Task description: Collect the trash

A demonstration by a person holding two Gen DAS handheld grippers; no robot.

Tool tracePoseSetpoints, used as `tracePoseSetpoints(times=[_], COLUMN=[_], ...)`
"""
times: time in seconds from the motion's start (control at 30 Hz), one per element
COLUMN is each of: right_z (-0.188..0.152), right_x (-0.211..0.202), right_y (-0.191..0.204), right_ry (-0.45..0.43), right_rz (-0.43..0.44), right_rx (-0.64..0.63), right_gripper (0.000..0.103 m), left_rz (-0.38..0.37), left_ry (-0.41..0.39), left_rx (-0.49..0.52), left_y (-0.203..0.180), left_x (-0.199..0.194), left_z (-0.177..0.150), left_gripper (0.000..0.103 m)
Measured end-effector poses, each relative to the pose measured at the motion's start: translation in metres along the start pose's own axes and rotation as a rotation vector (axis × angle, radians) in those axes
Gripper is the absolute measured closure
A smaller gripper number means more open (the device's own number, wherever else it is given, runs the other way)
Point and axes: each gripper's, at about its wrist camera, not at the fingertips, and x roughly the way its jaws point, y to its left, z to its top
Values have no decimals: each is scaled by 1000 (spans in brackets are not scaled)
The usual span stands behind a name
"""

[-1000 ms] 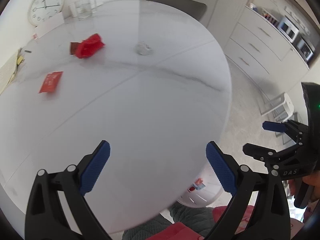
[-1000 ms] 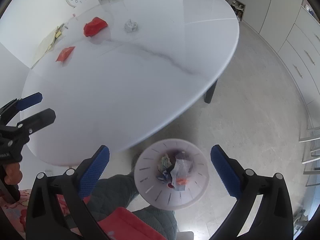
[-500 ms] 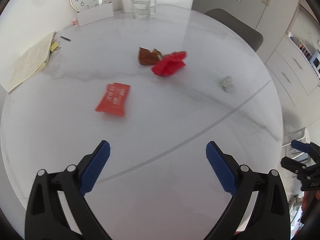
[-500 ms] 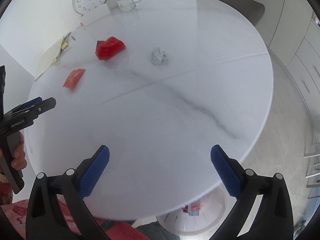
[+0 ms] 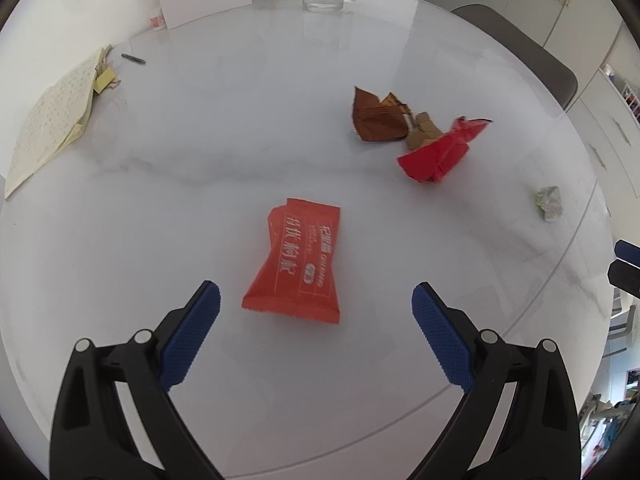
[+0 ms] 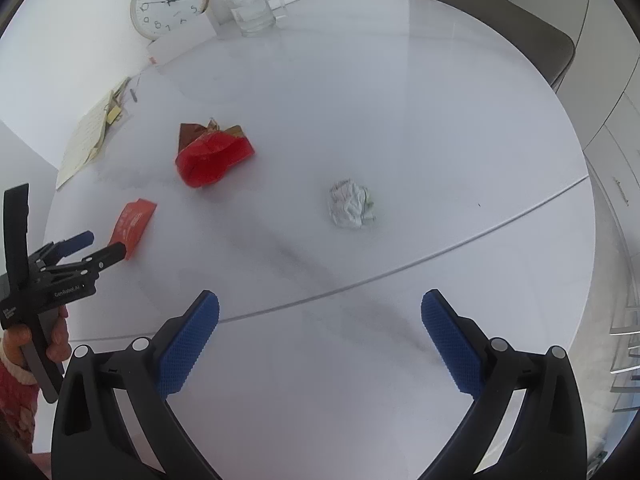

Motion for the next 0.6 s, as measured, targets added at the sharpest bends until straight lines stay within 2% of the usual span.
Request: tracePoseSetpoints(times=[0.2, 0.27, 0.5, 0.53, 0.57, 0.6], right_z=[17, 20, 27, 27, 28, 28], right_x=[23, 27, 37, 37, 38, 38], right_y=[0, 0, -6, -6, -6, -6], right_ry=[42, 50, 68, 70, 72, 74], right_rz=[-11, -12, -15, -15, -15, -15], right_rx=[-12, -12, -5, -6, -8, -9], right_gripper=[3, 3, 3, 3, 3, 3], left_rz=[-16, -20, -25, -33, -41, -43], left_ry=[17, 23, 44, 46, 46, 52], left_rx=[-30, -32, -42, -47, -52, -56], left_y=[5, 4, 2, 3, 3, 4], left_x=[17, 21, 30, 31, 31, 32], left_z=[9, 10, 13, 12, 12, 12], left_gripper=[11, 17, 25, 31, 41, 46])
